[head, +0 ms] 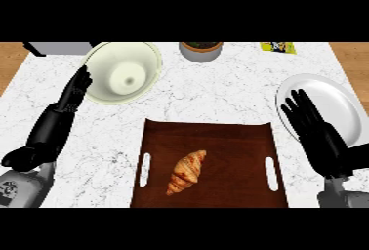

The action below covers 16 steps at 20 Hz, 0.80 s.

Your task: Pick the croissant from the tray and place it in the plate

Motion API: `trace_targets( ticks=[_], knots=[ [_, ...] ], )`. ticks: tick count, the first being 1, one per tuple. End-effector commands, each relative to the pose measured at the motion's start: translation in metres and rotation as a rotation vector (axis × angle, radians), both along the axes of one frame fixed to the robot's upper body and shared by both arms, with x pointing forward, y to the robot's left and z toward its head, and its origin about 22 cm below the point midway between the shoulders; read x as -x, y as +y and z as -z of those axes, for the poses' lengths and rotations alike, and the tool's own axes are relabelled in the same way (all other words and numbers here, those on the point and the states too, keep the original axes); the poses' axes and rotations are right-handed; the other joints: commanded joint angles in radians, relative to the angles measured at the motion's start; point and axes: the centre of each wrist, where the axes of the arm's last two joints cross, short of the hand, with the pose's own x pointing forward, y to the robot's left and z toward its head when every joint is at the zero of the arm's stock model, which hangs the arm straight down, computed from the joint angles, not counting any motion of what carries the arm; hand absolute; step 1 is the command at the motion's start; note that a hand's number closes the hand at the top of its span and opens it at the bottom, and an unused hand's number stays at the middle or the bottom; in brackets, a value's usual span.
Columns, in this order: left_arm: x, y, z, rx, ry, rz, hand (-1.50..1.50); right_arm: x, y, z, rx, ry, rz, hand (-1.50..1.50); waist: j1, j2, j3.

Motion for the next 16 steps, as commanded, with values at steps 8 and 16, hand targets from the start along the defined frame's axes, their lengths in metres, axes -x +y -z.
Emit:
trace_targets(
  ticks=[8, 16],
  knots=[
    [0.027, 0.011, 0.065, 0.074, 0.398, -0.223, 0.0, -0.017, 0.019, -0.014, 0.889, 0.02, 0.058, 1.5, 0.067, 0.006, -0.05],
    [0.039, 0.001, 0.091, 0.155, 0.568, -0.355, 0.0, 0.031, 0.136, 0.016, 0.607, -0.034, 0.407, -1.5, -0.024, -0.021, 0.02]
  ],
)
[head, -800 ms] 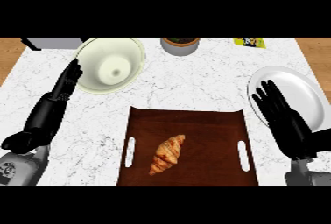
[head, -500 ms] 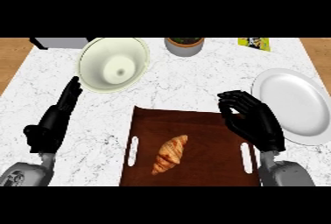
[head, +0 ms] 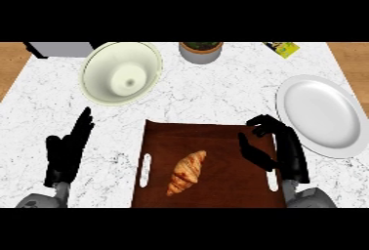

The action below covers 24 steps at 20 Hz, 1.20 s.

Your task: Pick the croissant from the tray and place it in the plate

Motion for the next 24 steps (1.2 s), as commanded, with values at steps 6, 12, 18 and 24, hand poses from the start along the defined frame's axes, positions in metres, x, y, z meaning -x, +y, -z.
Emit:
trace_targets(
  ticks=[6, 12, 18, 24],
  knots=[
    [-0.003, -0.014, 0.005, 0.043, 0.056, -0.055, 0.0, 0.068, 0.129, 0.041, 0.166, 0.077, -0.15, -1.5, -0.009, 0.002, 0.011],
    [0.007, -0.023, 0.011, 0.023, 0.07, -0.041, 0.0, 0.033, 0.136, 0.011, 0.547, 0.249, -0.108, -1.5, -0.001, 0.0, 0.011],
    [-0.006, -0.021, 0.003, 0.013, 0.06, -0.046, 0.0, 0.01, 0.166, -0.036, 0.691, 0.464, -0.172, -1.5, 0.008, 0.006, 0.013],
    [-0.011, -0.022, 0.004, 0.008, 0.06, -0.027, 0.0, 0.004, 0.17, -0.03, 0.683, 0.728, -0.229, -1.5, 0.006, 0.008, 0.013]
  ],
)
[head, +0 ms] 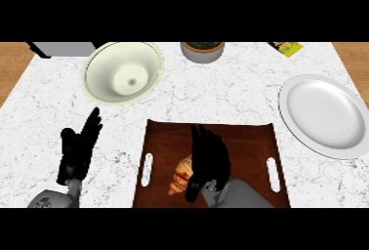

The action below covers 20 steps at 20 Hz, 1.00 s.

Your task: Pick the croissant from the tray and place it in the plate

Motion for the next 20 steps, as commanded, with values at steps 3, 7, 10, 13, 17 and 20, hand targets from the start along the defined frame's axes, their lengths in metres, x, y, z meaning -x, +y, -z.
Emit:
trace_targets(
  ticks=[3, 7, 10, 13, 17, 20],
  knots=[
    [-0.002, -0.009, 0.004, 0.004, 0.002, -0.006, 0.0, -0.02, 0.01, -0.003, 0.124, 0.225, 0.064, -1.5, 0.001, 0.001, 0.001],
    [0.0, -0.005, 0.004, 0.008, -0.019, -0.018, 0.0, -0.022, 0.015, -0.007, 0.148, 0.251, 0.073, -1.5, -0.007, -0.002, 0.001],
    [0.007, -0.015, 0.011, 0.011, 0.011, -0.003, 0.0, -0.015, 0.021, 0.012, 0.136, 0.265, 0.082, -1.5, -0.004, -0.001, 0.001],
    [0.008, 0.001, 0.002, 0.0, 0.013, -0.001, 0.0, -0.022, 0.023, 0.004, 0.139, 0.274, 0.075, -1.5, -0.005, -0.001, 0.001],
    [0.007, -0.005, -0.008, 0.006, -0.01, 0.007, 0.0, -0.028, 0.027, 0.002, 0.143, 0.289, 0.06, -1.5, -0.001, -0.003, 0.002],
    [0.003, -0.011, 0.011, 0.005, 0.009, -0.014, 0.0, -0.028, 0.021, 0.023, 0.144, 0.308, 0.053, -1.5, -0.01, 0.0, 0.001]
  ],
)
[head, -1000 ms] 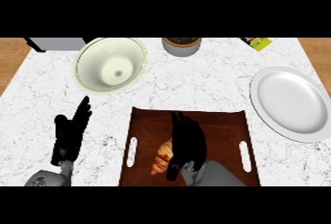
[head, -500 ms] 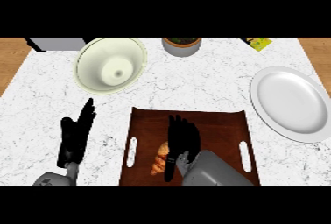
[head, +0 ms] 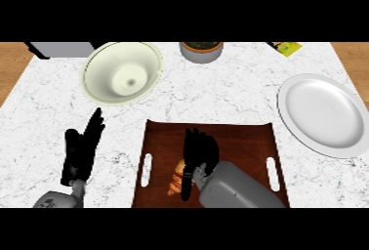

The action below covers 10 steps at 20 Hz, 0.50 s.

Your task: Pick the croissant from the tray and place it in the plate

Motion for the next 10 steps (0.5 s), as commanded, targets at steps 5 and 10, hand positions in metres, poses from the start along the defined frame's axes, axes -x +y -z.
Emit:
trace_targets(
  ticks=[5, 10],
  knots=[
    [0.012, 0.011, -0.001, 0.011, 0.01, 0.015, 0.0, 0.016, 0.019, 0.018, 0.1, 0.056, 0.114, -1.5, 0.014, 0.001, 0.0],
    [-0.004, -0.009, 0.004, -0.001, 0.016, -0.007, 0.0, -0.006, 0.005, 0.026, 0.112, 0.087, 0.093, -1.5, -0.006, 0.002, 0.0]
  ],
)
